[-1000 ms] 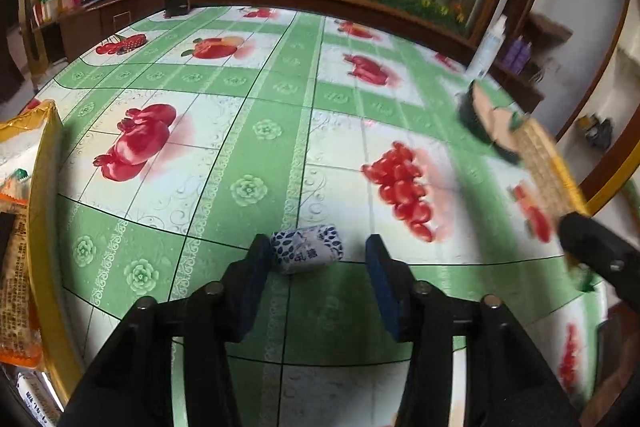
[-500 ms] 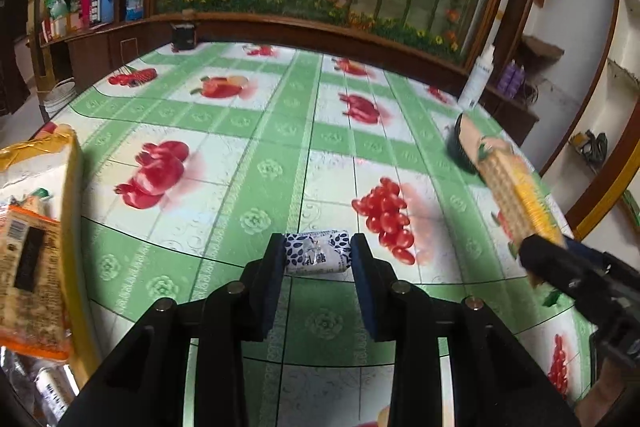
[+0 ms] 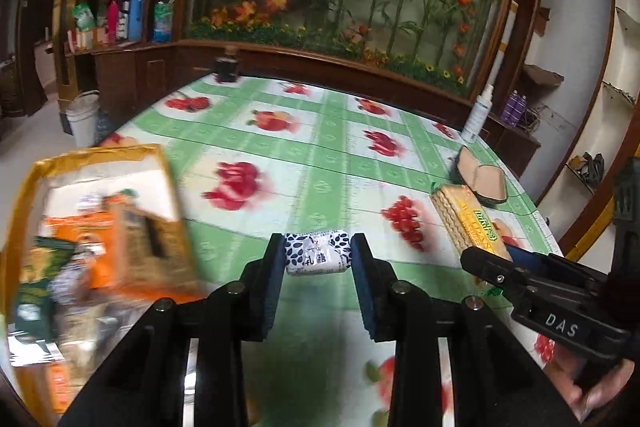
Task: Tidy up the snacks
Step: 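Carry the WEIDAN cracker pack and white candy over the tray with both grippers, then lower the cracker pack and candy into the tray and open both grippers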
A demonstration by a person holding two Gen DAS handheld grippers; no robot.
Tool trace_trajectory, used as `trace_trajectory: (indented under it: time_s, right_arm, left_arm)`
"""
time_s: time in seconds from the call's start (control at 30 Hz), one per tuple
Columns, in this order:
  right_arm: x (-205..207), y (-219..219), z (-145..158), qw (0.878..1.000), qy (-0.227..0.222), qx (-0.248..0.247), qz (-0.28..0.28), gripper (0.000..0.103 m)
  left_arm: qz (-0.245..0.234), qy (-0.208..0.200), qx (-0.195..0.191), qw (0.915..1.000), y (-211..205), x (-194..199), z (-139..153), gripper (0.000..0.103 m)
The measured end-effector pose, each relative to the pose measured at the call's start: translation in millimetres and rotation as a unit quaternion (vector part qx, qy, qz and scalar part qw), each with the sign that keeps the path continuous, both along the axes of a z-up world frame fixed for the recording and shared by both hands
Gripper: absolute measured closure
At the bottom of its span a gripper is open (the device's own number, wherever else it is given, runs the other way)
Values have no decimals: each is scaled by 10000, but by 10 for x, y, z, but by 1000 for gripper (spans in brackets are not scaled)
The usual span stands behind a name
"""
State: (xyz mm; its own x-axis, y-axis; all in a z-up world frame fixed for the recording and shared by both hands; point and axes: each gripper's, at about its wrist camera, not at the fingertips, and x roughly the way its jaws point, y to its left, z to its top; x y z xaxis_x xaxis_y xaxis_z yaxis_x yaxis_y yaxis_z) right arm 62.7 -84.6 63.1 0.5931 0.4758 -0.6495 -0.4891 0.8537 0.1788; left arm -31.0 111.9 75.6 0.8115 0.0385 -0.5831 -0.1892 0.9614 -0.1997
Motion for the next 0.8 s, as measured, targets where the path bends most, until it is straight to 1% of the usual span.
trace_trajectory:
  time_s: [0.23,0.33,0.43,0.53,0.63,0.73,0.8]
  right_arm:
    - [-304,360,-5,9970,211,177,721,53]
    - [-495,603,-2,9940,206,188,1058,53]
    - [-639,876,1,9906,218,175,1339,53]
    - [-722,1150,-18,9870,318,198,1562,53]
    - [-775,1445,-56,9849,314,97,1701,53]
    - [-788,1628,-74,9825,370,103,1825,53]
    - [-782,1735,-76,9826,332,91,1824,53]
  left_arm:
    - [515,-84,-105,9986,526,-535,35,71]
    - [801,-78,-113,9967,756,-742,4,71]
    - [993,-21,-166,9949,921,-864,-52,71]
    - [1123,34,-130,9936,1006,-947,-122,71]
    - [1186,65,-67,9929,1053,-1012,-168,71]
    - [1201,91,-77,9927,1089,-1050,-214,71]
    - [1215,109,-68,9925,1101,-1068,-244,71]
